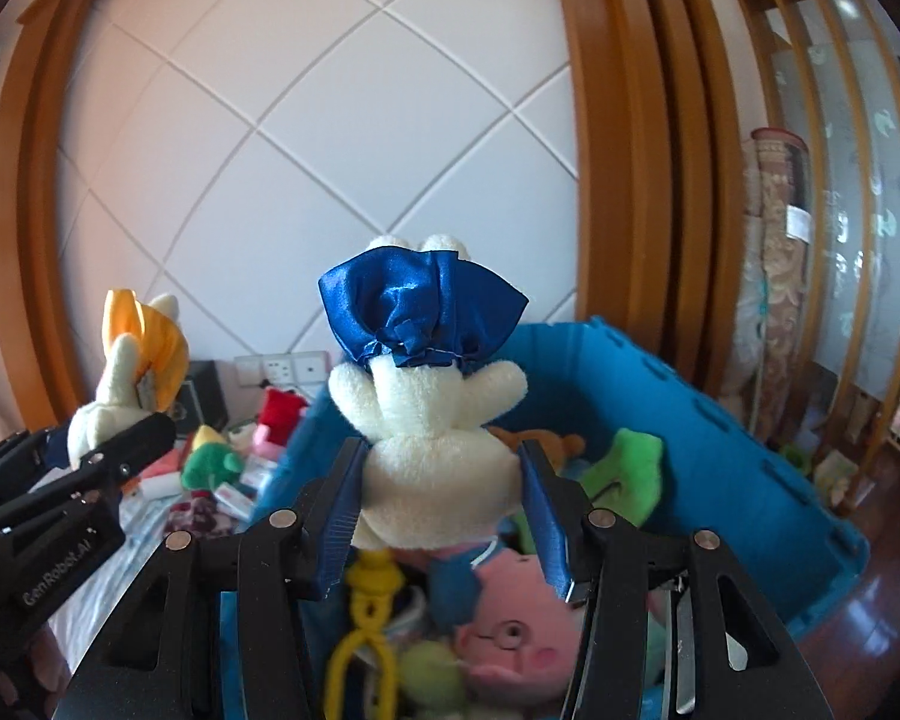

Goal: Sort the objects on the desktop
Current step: 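Carry both white plushes with both tools over the blue bin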

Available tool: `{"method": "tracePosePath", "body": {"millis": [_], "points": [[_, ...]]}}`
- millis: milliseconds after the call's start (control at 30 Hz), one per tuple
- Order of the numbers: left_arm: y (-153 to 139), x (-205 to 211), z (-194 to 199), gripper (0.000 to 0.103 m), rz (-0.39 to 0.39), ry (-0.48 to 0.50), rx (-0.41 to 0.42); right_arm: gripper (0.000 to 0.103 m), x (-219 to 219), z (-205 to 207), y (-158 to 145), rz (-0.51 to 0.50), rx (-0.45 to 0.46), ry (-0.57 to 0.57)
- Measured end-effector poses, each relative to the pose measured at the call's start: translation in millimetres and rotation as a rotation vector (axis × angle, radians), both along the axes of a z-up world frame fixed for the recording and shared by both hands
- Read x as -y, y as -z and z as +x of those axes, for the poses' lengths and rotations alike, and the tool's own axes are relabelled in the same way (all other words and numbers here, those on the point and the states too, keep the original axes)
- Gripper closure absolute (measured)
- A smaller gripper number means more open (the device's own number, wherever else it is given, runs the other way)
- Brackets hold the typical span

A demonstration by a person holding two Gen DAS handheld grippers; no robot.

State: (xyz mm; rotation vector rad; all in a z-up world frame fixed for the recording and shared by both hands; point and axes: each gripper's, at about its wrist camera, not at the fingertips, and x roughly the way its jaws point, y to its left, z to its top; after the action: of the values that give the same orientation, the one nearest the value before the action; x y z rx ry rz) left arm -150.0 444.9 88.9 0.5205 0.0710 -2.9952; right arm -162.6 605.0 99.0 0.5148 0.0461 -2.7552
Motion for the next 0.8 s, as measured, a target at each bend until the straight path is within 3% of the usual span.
{"method": "tracePosePath", "body": {"millis": [167,333,600,800], "points": [[13.4,-58.2,-34.2,0.064,-0.035,0.061,0.071,0.053,-57.5,-30.5,15.5,0.015,0.042,0.077],[32.8,-93.0,-62.6,0.064,-0.049,0.098,0.167,0.053,-87.0,-71.4,40.7,0.031,0.117,0.122],[37.8,-113.7,-77.7,0.063,-0.063,0.113,0.217,0.053,-103.9,-104.2,71.3,0.078,0.224,0.143],[37.6,-111.8,-78.2,0.062,-0.059,0.098,0.224,0.053,-103.6,-110.0,76.3,0.086,0.233,0.135]]}}
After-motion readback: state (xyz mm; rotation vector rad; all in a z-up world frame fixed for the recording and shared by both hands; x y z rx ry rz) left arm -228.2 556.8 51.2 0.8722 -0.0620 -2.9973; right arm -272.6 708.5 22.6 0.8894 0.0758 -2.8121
